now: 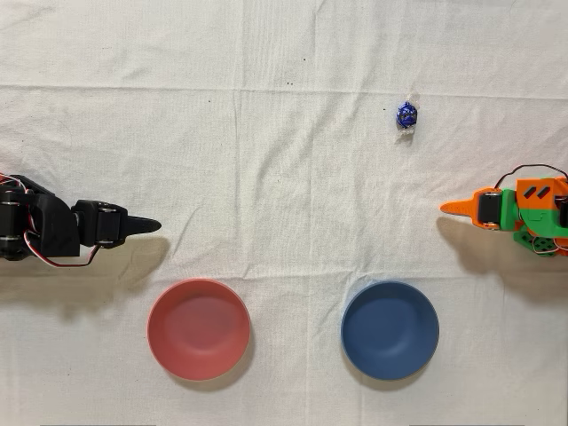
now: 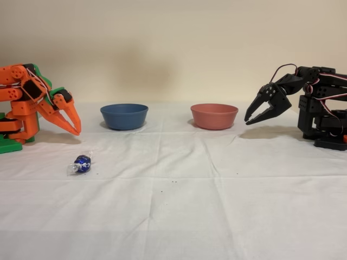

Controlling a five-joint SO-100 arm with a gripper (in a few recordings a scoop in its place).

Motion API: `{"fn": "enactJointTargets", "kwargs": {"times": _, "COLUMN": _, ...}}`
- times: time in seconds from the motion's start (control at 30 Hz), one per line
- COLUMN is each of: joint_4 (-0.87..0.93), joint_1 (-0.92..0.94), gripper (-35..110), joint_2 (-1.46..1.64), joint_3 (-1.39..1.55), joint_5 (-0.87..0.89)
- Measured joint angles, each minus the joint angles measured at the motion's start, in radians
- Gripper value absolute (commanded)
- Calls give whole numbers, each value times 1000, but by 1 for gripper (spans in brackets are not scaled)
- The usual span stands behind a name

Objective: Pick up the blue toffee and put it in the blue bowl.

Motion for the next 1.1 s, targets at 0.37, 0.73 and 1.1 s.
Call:
{"fn": "enactJointTargets", "kwargs": {"times": 0.37, "joint_4": 0, "joint_1": -41, "gripper": 0, "joint_2": 0, "joint_3": 0, "joint_5": -15}}
{"fn": "enactJointTargets", "kwargs": {"times": 0.73, "joint_4": 0, "joint_1": 49, "gripper": 0, "joint_2": -25, "joint_3": -35, "joint_5": -84}}
{"fn": "enactJointTargets", "kwargs": {"times": 1.1, "joint_4": 0, "joint_1": 118, "gripper": 0, "joint_2": -368, "joint_3": -360, "joint_5": -51}}
